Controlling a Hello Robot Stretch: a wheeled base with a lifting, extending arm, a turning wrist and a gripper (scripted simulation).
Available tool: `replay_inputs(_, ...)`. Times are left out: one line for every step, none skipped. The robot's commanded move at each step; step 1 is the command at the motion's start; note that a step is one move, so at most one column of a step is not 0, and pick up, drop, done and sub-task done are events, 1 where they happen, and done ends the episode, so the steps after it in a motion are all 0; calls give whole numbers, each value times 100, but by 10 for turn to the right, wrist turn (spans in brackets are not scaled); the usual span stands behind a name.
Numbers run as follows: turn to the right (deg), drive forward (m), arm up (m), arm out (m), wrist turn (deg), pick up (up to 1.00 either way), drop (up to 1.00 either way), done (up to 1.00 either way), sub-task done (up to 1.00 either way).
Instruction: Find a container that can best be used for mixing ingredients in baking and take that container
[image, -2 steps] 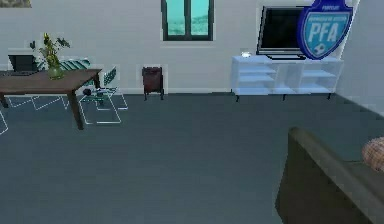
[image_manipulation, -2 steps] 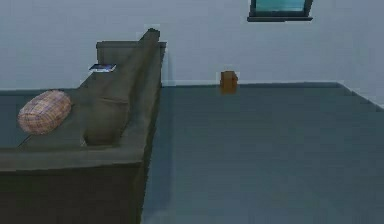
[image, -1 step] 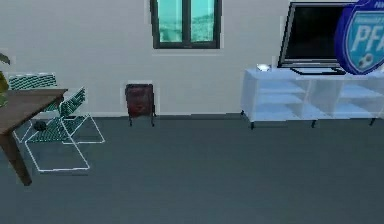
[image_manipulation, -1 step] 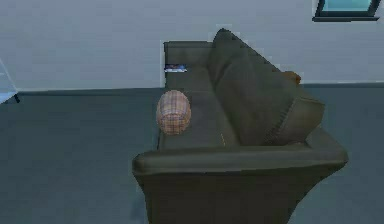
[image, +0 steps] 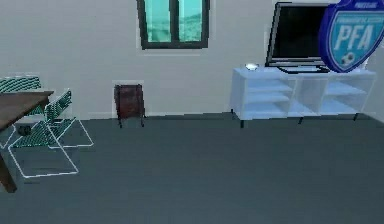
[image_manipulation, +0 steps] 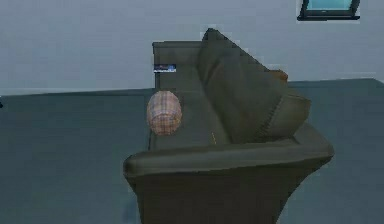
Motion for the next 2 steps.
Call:
replay_inputs(0,30,0,0,0,0,0,0,0)
replay_inputs(90,0,0,0,0,0,0,0,0)
